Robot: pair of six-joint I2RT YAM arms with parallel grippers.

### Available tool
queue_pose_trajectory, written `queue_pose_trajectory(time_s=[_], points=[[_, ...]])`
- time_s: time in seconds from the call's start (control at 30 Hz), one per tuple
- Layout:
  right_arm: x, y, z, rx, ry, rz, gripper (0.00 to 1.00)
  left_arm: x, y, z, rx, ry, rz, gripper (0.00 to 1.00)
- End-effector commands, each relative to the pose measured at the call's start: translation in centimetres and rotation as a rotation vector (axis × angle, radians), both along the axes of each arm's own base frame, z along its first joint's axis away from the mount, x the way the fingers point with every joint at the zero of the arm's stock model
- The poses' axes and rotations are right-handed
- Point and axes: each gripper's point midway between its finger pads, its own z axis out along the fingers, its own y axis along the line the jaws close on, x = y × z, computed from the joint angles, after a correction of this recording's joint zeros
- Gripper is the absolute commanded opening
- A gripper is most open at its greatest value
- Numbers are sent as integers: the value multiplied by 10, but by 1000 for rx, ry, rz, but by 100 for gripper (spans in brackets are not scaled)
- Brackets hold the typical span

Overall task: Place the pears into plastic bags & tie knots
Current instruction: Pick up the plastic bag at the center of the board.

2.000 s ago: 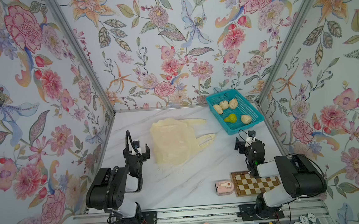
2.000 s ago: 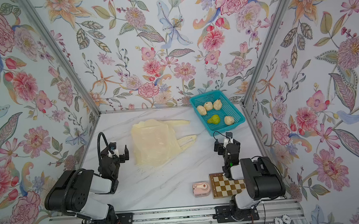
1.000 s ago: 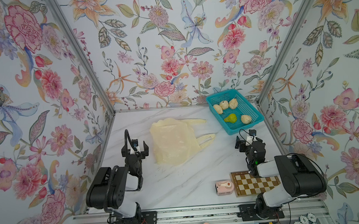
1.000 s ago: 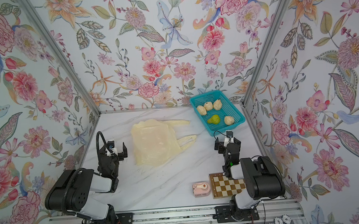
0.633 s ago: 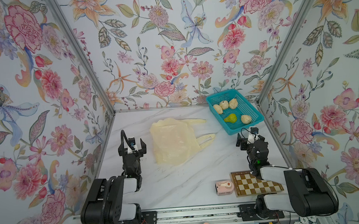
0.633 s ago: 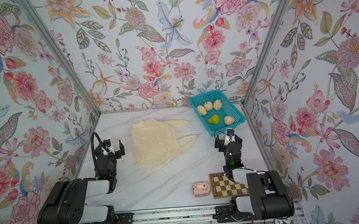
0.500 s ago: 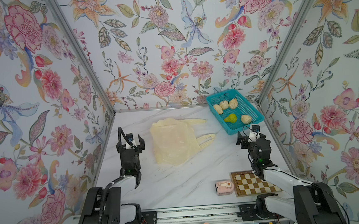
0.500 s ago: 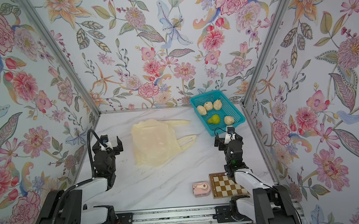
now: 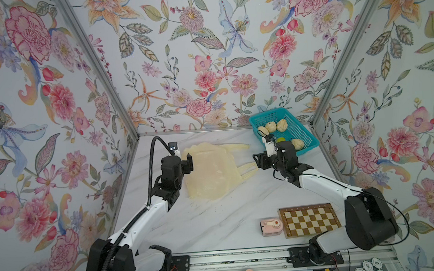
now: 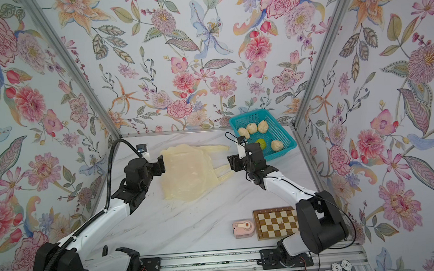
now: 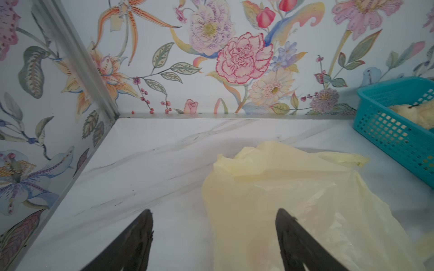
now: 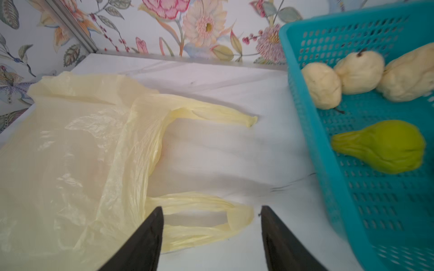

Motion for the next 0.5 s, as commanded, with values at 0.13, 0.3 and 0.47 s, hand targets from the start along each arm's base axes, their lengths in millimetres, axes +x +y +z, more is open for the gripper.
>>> queue_pose_trajectory(time_s=[0.13, 0.3, 0.47], points=[[17, 19, -85, -185, 326, 102, 52, -17, -56, -19, -12, 183, -145, 78], [-15, 29, -122, -233, 493, 183, 45, -27, -82, -23, 29, 236, -209, 76], [-77, 59, -133, -165, 618, 300, 42, -31, -107, -26, 80, 287, -246, 73]])
